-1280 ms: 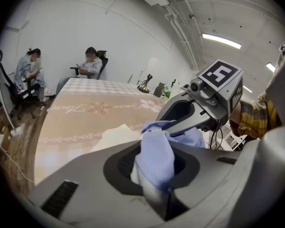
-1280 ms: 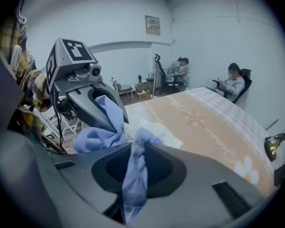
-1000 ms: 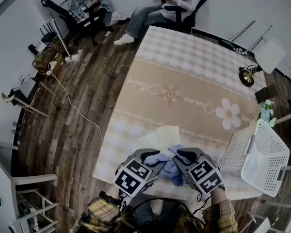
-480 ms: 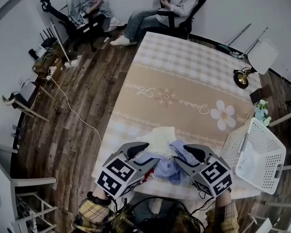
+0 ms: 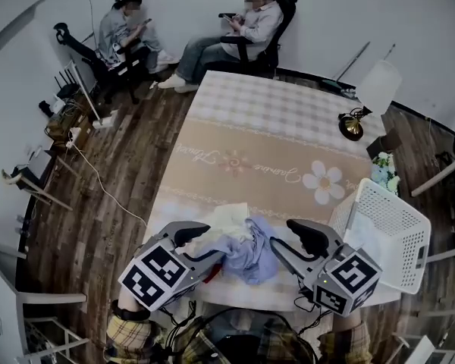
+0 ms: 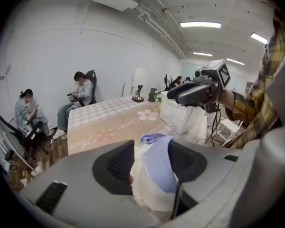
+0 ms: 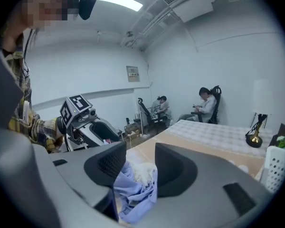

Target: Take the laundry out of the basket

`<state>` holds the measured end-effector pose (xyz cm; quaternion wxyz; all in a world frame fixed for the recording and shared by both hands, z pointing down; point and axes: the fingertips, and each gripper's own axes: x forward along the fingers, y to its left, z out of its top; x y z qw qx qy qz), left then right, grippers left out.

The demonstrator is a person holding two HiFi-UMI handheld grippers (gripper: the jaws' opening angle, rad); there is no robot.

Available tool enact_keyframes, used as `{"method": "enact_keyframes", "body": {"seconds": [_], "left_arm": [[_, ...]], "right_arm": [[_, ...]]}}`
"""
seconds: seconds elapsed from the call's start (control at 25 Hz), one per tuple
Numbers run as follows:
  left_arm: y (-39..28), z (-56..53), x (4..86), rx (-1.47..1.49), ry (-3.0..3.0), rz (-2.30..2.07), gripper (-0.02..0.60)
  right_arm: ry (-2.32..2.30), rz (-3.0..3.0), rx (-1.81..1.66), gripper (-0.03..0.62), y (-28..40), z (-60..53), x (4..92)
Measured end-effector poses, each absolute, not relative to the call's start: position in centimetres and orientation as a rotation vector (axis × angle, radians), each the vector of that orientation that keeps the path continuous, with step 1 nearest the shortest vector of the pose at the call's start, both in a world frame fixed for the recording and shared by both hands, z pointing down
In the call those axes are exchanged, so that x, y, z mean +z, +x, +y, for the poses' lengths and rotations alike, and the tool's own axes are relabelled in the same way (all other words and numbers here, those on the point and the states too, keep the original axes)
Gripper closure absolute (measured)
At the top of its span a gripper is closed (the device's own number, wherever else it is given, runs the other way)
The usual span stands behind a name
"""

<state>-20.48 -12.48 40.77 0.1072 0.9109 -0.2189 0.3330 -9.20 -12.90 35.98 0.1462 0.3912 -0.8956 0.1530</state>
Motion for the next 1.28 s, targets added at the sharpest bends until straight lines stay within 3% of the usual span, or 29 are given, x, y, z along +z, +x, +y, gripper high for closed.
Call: {"method": "enact_keyframes", "body": {"seconds": [0.44, 0.8, 0.96, 1.12, 1.2, 1.28], "left_arm": [[-21.6, -8.3, 40.1, 0.999, 2.629, -0.610, 0.341], [-13.6, -9.2, 33.8, 0.443, 2.704, -0.946, 0.342], [-8.9, -9.8, 30.6, 0.217, 2.710, -1.075, 0.354], [-4.7, -9.9, 27.8, 0.062, 2.732, -1.124, 0.437], [-2.9, -9.8, 27.0, 0.032, 2.761, -1.103, 0.514], [-1.4, -9.5, 26.4, 0.005, 2.782, -1.063, 0.548]], "right_arm": [[1.059, -2.622, 0.376, 0.385, -9.4, -11.6, 34.3], [1.031, -2.692, 0.339, 0.393, -4.3, -9.4, 32.2], [1.106, -2.706, 0.290, 0.453, -0.8, -8.3, 30.3], [1.240, -2.705, 0.253, 0.528, 2.7, -7.5, 28.1], [1.293, -2.701, 0.248, 0.555, 4.0, -7.1, 27.5], [1.332, -2.689, 0.243, 0.557, 4.9, -6.7, 27.3]]}}
